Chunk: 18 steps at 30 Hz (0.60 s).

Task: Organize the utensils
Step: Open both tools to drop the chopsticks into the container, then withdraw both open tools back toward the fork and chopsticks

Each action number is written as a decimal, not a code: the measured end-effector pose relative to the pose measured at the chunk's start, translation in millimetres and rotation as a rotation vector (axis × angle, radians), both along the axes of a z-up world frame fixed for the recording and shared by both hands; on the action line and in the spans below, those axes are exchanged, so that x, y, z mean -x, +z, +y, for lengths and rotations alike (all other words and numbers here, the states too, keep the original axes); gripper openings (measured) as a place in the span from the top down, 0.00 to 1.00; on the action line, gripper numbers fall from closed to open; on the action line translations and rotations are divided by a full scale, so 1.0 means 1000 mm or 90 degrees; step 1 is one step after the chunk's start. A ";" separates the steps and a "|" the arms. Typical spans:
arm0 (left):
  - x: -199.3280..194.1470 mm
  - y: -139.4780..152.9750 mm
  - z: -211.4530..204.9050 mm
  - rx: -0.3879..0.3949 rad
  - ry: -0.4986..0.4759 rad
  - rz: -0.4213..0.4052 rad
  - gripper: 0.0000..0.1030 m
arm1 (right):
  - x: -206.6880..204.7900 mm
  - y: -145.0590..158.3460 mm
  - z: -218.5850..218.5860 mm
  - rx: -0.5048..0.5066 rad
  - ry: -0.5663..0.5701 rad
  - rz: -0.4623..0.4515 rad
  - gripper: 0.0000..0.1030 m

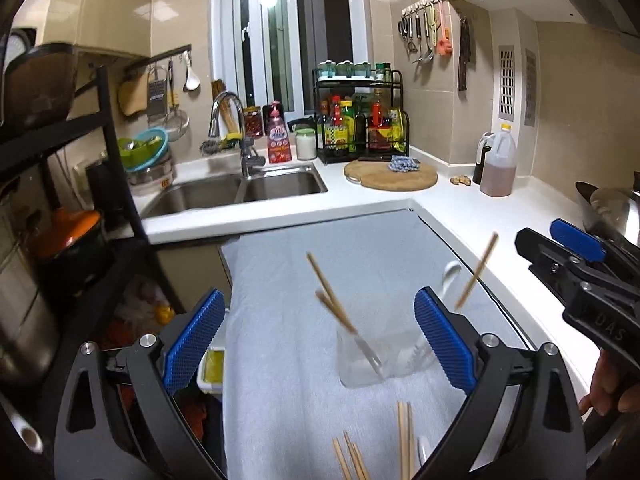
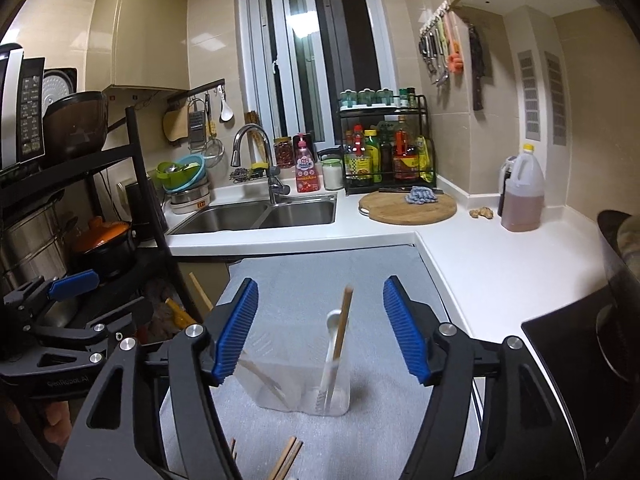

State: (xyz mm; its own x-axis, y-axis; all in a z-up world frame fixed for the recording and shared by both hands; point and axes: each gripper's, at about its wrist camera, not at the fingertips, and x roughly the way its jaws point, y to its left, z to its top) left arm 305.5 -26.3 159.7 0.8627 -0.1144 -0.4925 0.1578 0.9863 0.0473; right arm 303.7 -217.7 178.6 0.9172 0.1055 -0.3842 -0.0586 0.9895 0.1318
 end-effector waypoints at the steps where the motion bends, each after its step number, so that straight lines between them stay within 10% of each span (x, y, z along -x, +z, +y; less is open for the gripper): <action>1: 0.006 -0.002 0.003 0.008 0.003 0.005 0.10 | 0.007 -0.001 0.000 -0.002 -0.005 0.001 0.33; 18: 0.127 -0.060 0.029 0.048 0.033 0.065 0.10 | 0.139 -0.054 0.023 0.009 -0.016 0.065 0.29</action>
